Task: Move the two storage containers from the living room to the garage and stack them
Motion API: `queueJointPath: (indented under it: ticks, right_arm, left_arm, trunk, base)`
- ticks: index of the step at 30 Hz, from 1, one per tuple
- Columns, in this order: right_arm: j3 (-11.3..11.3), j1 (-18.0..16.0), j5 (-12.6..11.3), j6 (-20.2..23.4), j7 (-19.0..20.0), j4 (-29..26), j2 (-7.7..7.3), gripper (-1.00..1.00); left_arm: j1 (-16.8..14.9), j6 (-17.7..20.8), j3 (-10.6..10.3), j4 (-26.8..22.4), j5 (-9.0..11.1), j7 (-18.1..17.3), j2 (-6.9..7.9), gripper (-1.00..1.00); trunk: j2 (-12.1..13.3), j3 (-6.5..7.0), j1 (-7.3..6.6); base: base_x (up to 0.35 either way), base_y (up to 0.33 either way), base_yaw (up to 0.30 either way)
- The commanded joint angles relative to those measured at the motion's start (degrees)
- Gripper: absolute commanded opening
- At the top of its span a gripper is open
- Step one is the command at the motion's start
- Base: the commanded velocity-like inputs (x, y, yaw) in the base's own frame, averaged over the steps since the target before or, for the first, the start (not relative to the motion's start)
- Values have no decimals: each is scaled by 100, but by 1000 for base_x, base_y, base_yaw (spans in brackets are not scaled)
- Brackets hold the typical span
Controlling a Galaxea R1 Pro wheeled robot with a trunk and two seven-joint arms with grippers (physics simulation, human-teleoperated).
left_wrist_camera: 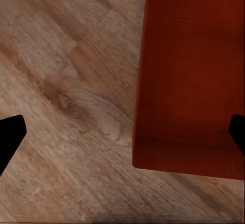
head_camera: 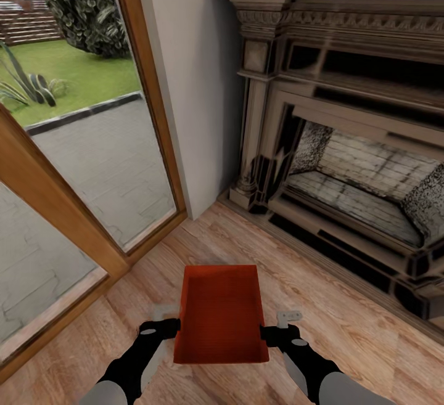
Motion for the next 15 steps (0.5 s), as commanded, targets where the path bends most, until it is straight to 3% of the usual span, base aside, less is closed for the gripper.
queueJointPath:
  ticks: [1,8,15]
  right_arm:
    - [48,-3,-53,-21,-30,6,-1,100]
    - [42,-2,-53,-25,-29,8,-2,100]
    - [42,-1,-53,-22,-29,7,1,100]
  left_arm:
    - [-2,17,-36,17,53,45,-12,100]
    - [-6,-18,-56,13,38,44,-55,100]
    - [-6,-12,-231,45,-88,22,-43,100]
  trunk:
    - [-2,-4,0]
    - [-2,-4,0]
    - [-2,-4,0]
  base:
    - [0,0,0]
    - [0,0,0]
    - [0,0,0]
